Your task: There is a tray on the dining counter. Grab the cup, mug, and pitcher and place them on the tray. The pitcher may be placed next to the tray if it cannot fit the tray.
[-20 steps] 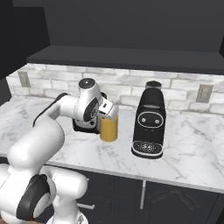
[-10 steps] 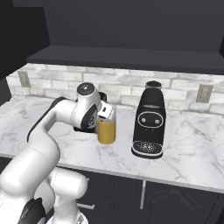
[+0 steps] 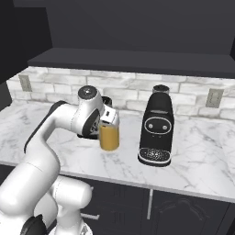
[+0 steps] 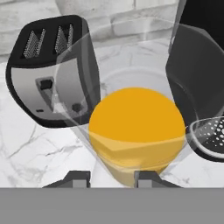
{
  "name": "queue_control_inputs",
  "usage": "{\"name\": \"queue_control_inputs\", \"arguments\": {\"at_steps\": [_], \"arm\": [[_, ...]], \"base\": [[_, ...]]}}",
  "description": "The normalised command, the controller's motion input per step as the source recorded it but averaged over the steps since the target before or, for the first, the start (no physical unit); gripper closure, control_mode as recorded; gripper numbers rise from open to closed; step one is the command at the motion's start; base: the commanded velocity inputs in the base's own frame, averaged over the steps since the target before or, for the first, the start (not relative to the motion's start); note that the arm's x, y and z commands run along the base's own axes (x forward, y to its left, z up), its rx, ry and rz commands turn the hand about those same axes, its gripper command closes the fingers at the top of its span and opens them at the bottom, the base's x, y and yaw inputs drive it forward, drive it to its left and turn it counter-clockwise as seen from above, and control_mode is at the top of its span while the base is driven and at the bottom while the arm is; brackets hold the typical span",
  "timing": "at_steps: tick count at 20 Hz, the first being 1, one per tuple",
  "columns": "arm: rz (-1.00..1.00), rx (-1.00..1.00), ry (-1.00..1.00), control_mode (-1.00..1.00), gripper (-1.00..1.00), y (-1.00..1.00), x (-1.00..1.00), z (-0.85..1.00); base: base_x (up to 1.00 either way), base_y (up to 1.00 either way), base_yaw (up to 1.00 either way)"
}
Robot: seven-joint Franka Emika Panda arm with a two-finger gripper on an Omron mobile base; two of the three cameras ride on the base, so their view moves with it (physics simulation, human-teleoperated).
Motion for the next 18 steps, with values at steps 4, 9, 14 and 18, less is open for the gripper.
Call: {"name": "queue_control_inputs", "arguments": {"at_steps": [4, 9, 14, 18], "arm": [[0.11, -0.01, 0.00, -1.00, 1.00, 0.09, -0.09, 0.16], [0.13, -0.02, 0.00, -1.00, 1.00, 0.08, -0.05, 0.10], [0.07, -0.01, 0.00, -1.00, 1.00, 0.02, 0.00, 0.10], [0.03, 0.00, 0.00, -1.00, 1.00, 0.00, 0.00, 0.09]], "base": [[0.00, 0.00, 0.00], [0.00, 0.00, 0.00], [0.00, 0.00, 0.00], [0.00, 0.00, 0.00]]}}
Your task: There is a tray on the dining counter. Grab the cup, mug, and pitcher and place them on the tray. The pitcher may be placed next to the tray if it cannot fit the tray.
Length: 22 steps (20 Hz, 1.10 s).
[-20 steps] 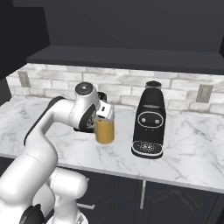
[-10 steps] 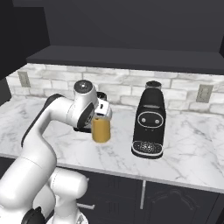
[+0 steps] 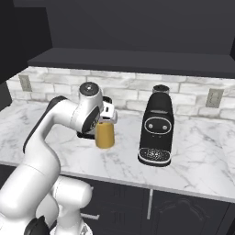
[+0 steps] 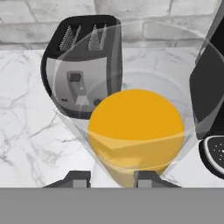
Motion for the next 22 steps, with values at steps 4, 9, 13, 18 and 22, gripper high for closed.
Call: {"name": "queue_control_inputs", "arguments": {"at_steps": [4, 9, 13, 18, 22], "arm": [[0.00, 0.00, 0.00, 1.00, 1.00, 0.00, 0.00, 0.00], [0.00, 0.00, 0.00, 1.00, 1.00, 0.00, 0.00, 0.00], [0.00, 0.00, 0.00, 1.00, 1.00, 0.00, 0.00, 0.00], [0.00, 0.00, 0.00, 1.00, 1.00, 0.00, 0.00, 0.00], [0.00, 0.00, 0.00, 1.00, 1.00, 0.00, 0.00, 0.00]], "base": [[-0.46, 0.00, 0.00], [-1.00, 0.00, -0.03], [-1.00, 0.00, -0.02], [-1.00, 0.14, 0.02], [-0.94, 0.53, 0.43]]}}
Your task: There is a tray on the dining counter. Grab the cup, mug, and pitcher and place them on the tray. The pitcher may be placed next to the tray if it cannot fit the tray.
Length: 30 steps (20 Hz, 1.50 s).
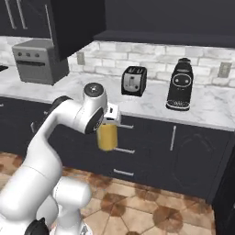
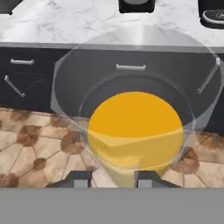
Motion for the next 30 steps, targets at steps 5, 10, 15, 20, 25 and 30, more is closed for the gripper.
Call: {"name": "queue_control_inputs", "arguments": {"at_steps": [5, 10, 15, 20, 25, 30], "arm": [[0.00, 0.00, 0.00, 1.00, 1.00, 0.00, 0.00, 0.00], [0.00, 0.00, 0.00, 1.00, 1.00, 0.00, 0.00, 0.00], [0.00, 0.00, 0.00, 1.00, 1.00, 0.00, 0.00, 0.00], [0.00, 0.00, 0.00, 1.00, 1.00, 0.00, 0.00, 0.00], [0.00, 0.00, 0.00, 1.00, 1.00, 0.00, 0.00, 0.00], [0.00, 0.00, 0.00, 1.00, 1.00, 0.00, 0.00, 0.00]], "base": [[-0.78, 0.48, 0.80], [-0.58, 0.50, 0.86], [-0.42, 0.46, 0.91], [-0.36, 0.35, 0.93], [-0.73, 0.01, 0.72], [-0.94, -0.02, 0.60]]}}
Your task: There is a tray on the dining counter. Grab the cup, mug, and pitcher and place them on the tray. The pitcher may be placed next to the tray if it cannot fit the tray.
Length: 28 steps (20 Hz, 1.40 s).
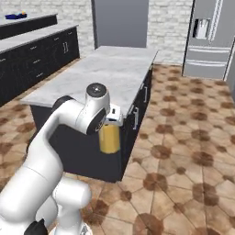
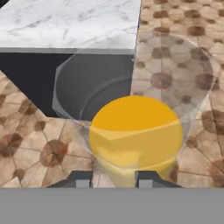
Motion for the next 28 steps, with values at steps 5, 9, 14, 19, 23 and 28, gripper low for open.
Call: {"name": "queue_control_inputs", "arguments": {"at_steps": [5, 9, 14, 19, 23, 28], "arm": [[0.00, 0.00, 0.00, 1.00, 1.00, 0.00, 0.00, 0.00], [0.00, 0.00, 0.00, 1.00, 1.00, 0.00, 0.00, 0.00], [0.00, 0.00, 0.00, 1.00, 1.00, 0.00, 0.00, 0.00], [0.00, 0.00, 0.00, 1.00, 1.00, 0.00, 0.00, 0.00], [0.00, 0.00, 0.00, 1.00, 1.00, 0.00, 0.00, 0.00], [0.00, 0.00, 0.00, 1.00, 1.00, 0.00, 0.00, 0.00]], "base": [[-0.62, 0.05, 0.59], [0.00, 0.25, 0.79], [0.05, 0.20, 0.87], [0.43, 0.06, 0.81], [0.87, 0.00, 0.72], [1.00, 0.02, 0.50]]}}
